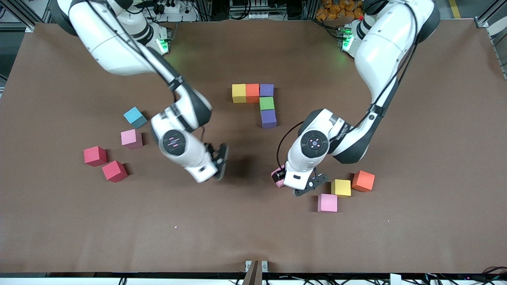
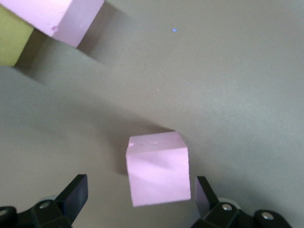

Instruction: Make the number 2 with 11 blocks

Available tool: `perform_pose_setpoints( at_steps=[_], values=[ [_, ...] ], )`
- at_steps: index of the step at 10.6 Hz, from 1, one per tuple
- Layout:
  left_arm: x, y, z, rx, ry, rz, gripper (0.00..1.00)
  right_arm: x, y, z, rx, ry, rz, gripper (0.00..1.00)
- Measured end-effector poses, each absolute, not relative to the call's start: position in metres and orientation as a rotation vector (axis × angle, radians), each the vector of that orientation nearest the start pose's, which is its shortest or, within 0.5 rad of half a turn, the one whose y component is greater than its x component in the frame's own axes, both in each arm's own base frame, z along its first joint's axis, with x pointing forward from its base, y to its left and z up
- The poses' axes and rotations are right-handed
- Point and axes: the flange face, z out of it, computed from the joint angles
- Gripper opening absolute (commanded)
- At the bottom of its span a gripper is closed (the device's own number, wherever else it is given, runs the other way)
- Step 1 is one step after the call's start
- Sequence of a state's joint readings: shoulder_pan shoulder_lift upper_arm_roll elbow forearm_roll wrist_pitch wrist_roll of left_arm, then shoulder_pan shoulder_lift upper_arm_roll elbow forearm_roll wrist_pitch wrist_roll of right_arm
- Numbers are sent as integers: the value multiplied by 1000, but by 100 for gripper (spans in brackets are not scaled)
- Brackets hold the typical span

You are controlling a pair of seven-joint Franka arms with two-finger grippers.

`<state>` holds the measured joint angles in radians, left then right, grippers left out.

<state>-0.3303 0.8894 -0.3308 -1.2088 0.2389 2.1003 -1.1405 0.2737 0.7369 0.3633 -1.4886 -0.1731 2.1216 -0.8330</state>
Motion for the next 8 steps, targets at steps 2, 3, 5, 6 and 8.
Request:
perform_pose_setpoints(
  at_steps=[2, 3, 5, 6, 8],
  values=[
    [649, -408, 252, -3118, -758, -18, 100, 538, 450, 260, -2120, -2210, 146, 16],
    [650, -408, 247, -3125, -763, -25, 100, 510, 476, 259, -2095, -2253, 168, 17],
    [652, -407, 232, -3132, -773, -28, 100, 466, 506, 253, -2100, -2306, 207, 17],
    [653, -406, 227, -3131, -780, -18, 100, 453, 512, 250, -2105, -2324, 217, 17],
    [653, -405, 224, -3133, -792, -7, 100, 448, 514, 242, -2132, -2327, 188, 17]
  ],
)
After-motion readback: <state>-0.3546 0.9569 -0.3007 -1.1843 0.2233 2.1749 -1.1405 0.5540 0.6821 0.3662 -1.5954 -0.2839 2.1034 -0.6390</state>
